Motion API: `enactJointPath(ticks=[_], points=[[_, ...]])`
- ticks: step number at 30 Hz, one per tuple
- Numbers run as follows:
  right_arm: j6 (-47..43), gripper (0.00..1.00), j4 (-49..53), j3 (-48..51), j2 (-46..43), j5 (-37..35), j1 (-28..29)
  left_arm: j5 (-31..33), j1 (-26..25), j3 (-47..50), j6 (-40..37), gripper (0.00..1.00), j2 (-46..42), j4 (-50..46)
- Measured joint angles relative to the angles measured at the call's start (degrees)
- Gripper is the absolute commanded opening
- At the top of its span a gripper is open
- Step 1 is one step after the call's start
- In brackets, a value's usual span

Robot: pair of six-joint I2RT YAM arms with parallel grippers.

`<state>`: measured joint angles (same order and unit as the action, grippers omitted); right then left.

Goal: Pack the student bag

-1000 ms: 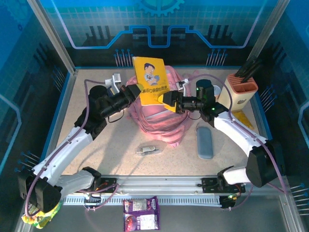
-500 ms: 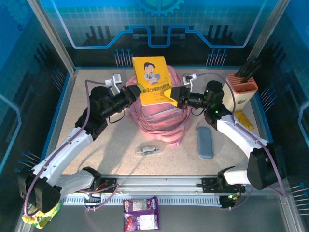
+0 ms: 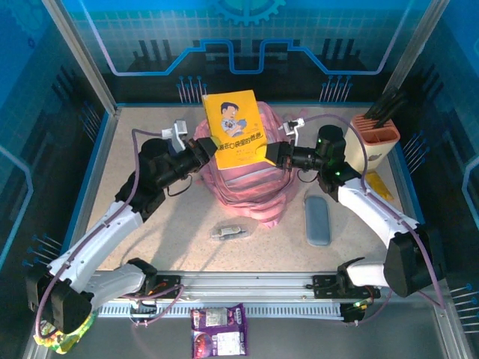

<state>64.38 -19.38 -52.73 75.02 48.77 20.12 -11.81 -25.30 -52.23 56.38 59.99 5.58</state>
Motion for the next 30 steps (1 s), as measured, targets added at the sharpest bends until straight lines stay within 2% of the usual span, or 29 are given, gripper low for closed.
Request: enactJointPath(ticks=[4,10,15,20,25,30], points=[[-3.82,0.00,5.81,-0.87,-2.03,-0.57,-0.44,-0.09,-0.55,0.00,-2.58,0.21,0.00,-1.25],[-14.75,0.00,24.90,-4.63,-7.82,-4.90,-3.91,2.23,-1.38,-0.02,-15.13,0.36,-0.42,-8.50],[-23.50,0.00,42.49,-7.08,-12.59,-11.19,-8.55,5.20,-4.79,-0.07,-27.63,0.40,2.43,-13.60],[-30.56,0.00,57.16,-7.45,-17.77,-15.87,-14.16,6.43,-9.60,-0.04,-38.93,0.44,8.61,-14.19],[-35.08,0.00,67.21,-7.45,-21.55,-18.45,-20.06,6.51,-14.38,-0.61,-47.80,0.49,16.50,-13.07],[-37.88,0.00,73.05,-7.45,-23.04,-19.82,-23.10,5.09,-17.90,-4.72,-53.09,0.49,25.24,-13.09]])
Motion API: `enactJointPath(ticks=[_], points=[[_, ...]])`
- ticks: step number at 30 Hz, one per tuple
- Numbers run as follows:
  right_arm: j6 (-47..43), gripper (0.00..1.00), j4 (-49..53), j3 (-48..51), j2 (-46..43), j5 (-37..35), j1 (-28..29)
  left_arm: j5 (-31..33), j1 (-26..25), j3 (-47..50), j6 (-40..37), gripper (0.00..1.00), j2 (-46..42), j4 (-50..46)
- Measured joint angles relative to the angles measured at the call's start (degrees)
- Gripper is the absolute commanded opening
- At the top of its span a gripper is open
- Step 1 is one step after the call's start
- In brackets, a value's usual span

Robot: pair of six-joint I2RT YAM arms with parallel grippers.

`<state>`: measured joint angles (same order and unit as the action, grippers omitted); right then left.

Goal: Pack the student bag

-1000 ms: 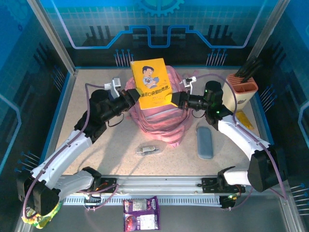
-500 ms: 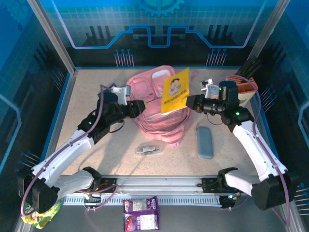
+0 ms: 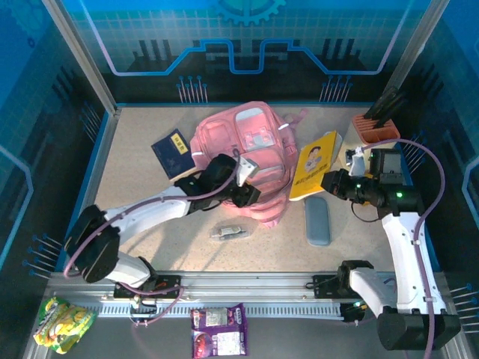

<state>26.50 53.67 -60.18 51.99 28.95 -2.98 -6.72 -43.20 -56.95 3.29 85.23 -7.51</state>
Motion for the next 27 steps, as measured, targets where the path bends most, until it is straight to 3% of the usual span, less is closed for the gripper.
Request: enactJointPath(ticks=[11,17,27], points=[[-1.14,0.00,1.81,0.83,0.00,0.13,-0.57,-3.30,-1.84,-9.44,-3.74,0.49,13.53,-4.11],[-1.11,0.00,1.79,1.49,0.04,0.20,-0.57,-1.66,-1.88,-11.91,-4.50,0.37,17.20,-6.27],[-1.11,0.00,1.51,2.03,0.20,0.68,-0.57,-1.18,-1.88,-14.10,-5.01,0.47,20.02,-8.48]])
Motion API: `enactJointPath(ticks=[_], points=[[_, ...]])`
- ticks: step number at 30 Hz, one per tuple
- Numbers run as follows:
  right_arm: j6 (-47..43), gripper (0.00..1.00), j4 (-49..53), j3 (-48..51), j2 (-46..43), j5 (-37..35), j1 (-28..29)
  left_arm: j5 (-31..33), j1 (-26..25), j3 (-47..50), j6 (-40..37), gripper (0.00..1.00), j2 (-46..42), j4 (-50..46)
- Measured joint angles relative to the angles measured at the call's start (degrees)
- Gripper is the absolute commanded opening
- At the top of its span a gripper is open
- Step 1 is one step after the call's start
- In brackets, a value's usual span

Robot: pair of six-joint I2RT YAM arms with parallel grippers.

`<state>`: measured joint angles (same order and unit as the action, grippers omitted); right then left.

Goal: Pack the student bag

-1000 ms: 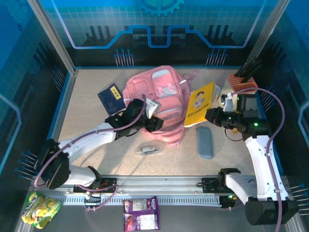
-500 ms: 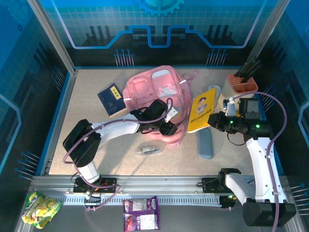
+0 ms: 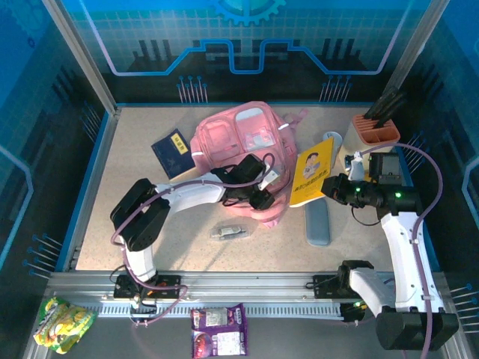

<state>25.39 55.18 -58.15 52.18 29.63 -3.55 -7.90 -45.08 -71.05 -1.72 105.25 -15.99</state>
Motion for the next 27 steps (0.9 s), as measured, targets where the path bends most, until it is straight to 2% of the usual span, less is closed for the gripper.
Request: enactJointPath(ticks=[4,9,19,23,27], points=[[0.00,0.00,0.00,0.22,0.24,0.37,-0.02,-1.38,0.00,-0.74,0.04,0.48,1.86,-0.31],[0.00,0.00,-0.37,0.46,0.28,0.61,-0.02,-0.87,0.00,-2.38,-0.02,0.37,4.42,-0.90],[0.00,0.00,-0.39,0.83,0.28,0.83,-0.28,1.51,-0.15,-2.60,0.07,0.06,4.35,-0.59],[0.00,0.00,-0.37,0.85,0.33,0.79,-0.28,2.32,-0.15,-2.19,0.11,0.00,2.16,-0.44],[-0.24,0.00,-0.33,0.85,0.33,0.70,-0.28,3.17,-0.15,-1.70,0.13,0.00,-0.76,-0.28]])
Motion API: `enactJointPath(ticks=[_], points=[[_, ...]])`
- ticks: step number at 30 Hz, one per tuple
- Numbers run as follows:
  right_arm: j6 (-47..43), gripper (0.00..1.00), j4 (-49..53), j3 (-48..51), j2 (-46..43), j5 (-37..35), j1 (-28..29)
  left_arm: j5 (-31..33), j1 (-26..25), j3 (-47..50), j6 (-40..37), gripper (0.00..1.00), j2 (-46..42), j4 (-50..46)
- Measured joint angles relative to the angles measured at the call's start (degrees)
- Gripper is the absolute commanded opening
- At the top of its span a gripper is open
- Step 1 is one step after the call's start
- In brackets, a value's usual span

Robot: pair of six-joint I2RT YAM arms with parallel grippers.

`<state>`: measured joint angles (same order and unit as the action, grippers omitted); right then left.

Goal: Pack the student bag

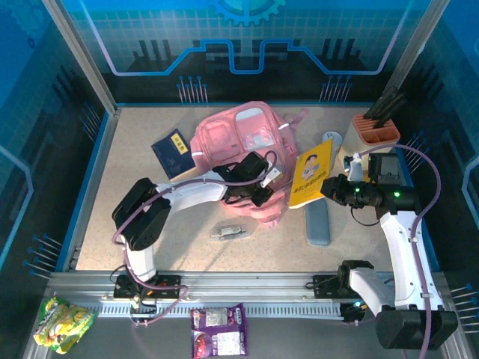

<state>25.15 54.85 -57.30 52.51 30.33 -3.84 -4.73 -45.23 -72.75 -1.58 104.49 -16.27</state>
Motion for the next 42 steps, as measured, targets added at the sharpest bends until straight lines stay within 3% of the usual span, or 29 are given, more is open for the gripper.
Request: enactJointPath(ticks=[11,19,25,33,42], points=[[-1.95,0.00,2.23,0.00,-0.42,-3.52,0.00,2.43,0.07,1.57,0.46,0.00,-5.22,0.24],[0.17,0.00,-1.11,3.50,-0.07,0.35,0.00,2.36,0.07,1.57,7.93,0.00,-5.44,1.11],[2.34,0.00,-5.35,5.73,1.84,3.28,0.00,2.38,0.07,0.39,13.49,0.01,-1.31,1.70],[3.37,0.00,-9.20,9.11,2.56,4.42,0.00,0.61,0.07,-3.91,15.61,0.17,4.22,1.62],[3.34,0.00,-9.49,9.14,2.58,4.44,0.00,0.02,0.13,-7.63,16.11,0.16,5.84,3.30]])
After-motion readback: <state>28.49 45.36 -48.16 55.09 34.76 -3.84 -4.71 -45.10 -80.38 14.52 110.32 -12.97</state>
